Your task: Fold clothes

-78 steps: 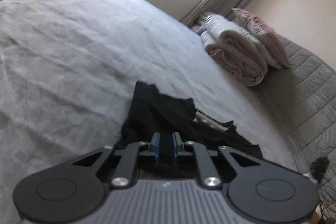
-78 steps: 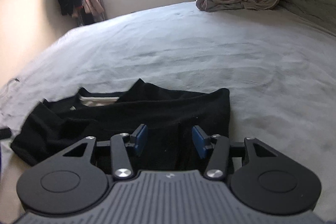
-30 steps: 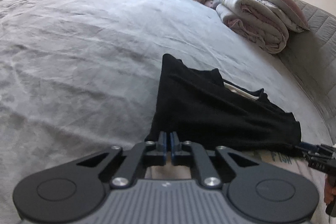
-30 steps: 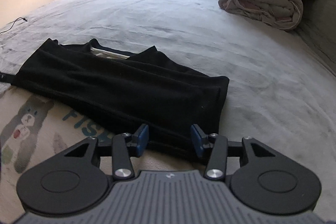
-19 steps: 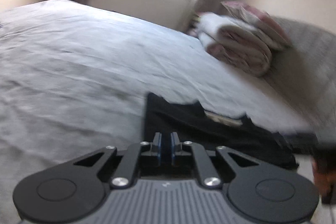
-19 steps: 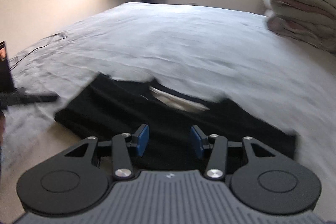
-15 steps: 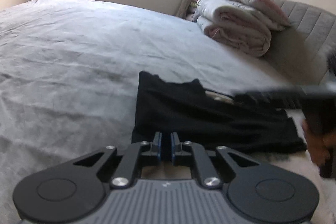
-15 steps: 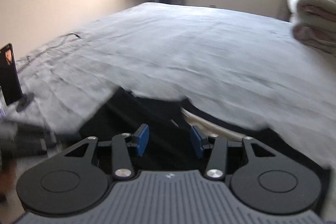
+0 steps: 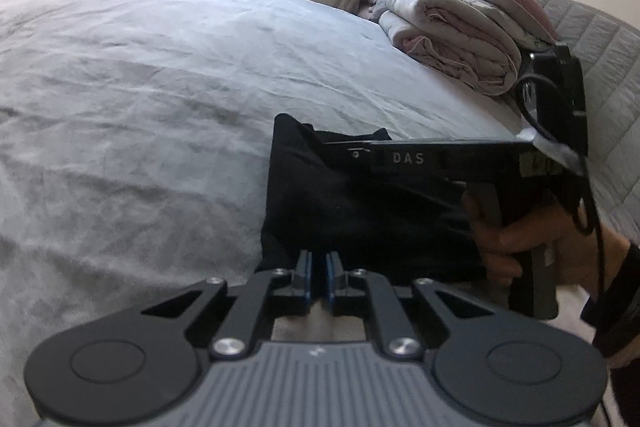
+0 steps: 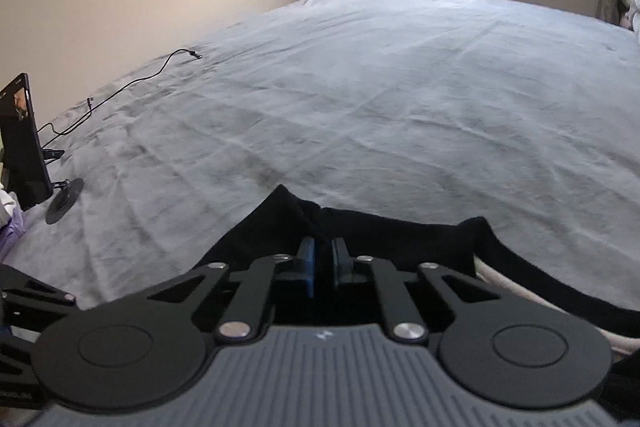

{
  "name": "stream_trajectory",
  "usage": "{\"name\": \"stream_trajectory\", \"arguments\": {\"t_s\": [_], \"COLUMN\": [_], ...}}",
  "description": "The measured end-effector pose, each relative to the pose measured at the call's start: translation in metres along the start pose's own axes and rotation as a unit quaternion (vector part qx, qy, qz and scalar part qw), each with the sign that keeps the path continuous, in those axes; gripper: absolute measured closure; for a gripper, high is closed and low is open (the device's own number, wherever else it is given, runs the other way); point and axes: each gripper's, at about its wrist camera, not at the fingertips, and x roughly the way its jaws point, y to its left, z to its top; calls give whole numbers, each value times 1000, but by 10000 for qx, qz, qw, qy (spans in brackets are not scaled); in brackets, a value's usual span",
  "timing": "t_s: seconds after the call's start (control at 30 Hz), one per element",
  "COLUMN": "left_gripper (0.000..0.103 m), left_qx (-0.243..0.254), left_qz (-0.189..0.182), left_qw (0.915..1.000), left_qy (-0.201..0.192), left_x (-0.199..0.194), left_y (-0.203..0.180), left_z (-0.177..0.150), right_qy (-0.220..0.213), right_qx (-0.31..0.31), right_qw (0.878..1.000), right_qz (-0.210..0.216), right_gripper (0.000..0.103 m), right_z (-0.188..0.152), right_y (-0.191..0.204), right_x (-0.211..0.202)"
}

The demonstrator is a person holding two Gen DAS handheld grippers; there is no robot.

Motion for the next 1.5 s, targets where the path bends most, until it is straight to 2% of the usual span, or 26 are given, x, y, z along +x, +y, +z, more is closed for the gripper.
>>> {"name": "stream_trajectory", "arguments": {"t_s": [0.17,0.27,0.37,0.47,0.63,0.8,0.83,0.9,1.03,1.07,1.1,1.17,1.3,1.5], "left_gripper": [95,95,95,95,95,94,94,93,93,92,92,92,92,91], "left_qx": [155,116,37,-73,13,324,404,573,601,573,550,485,394,307], "left_qz": [54,19,-23,-29,-175,-201,-115,-14,-28,-50,-71,-136,-272,-153], "left_qw": [9999,9999,10000,10000,9985,9986,9989,9982,9981,9983,9984,9986,9982,9990], "left_qy": [5,38,69,60,-514,-355,-218,-156,-97,-100,-110,-159,-374,-274], "left_x": [0,-1,-2,-3,-15,2,8,10,7,7,7,6,0,3], "left_y": [-4,-2,1,1,-8,-22,-25,-30,-30,-29,-28,-26,-26,-19], "left_z": [-1,0,1,2,3,-6,-9,-11,-11,-11,-10,-9,-6,-2], "right_qy": [-131,-235,-295,-281,-186,-88,-55,-11,22,12,-11,-92,-349,-217], "right_qx": [-327,-250,204,399,692,915,892,880,934,916,891,977,1162,842], "right_qw": [9973,9948,9963,9960,9939,9911,9909,9902,9890,9887,9880,9852,9850,9868], "right_qz": [-641,-956,-776,-751,-842,-959,-1006,-1084,-1148,-1184,-1261,-1403,-1229,-1366], "right_gripper": [101,98,86,86,86,87,88,100,102,99,83,83,83,81], "right_z": [2,4,0,-16,-45,-48,-48,-41,-27,-25,-24,-24,-35,-76], "right_y": [8,6,3,7,2,-8,-10,-19,-40,-43,-45,-49,-46,-24], "right_x": [7,2,-26,-58,-88,-78,-73,-65,-54,-53,-53,-62,-98,-138]}}
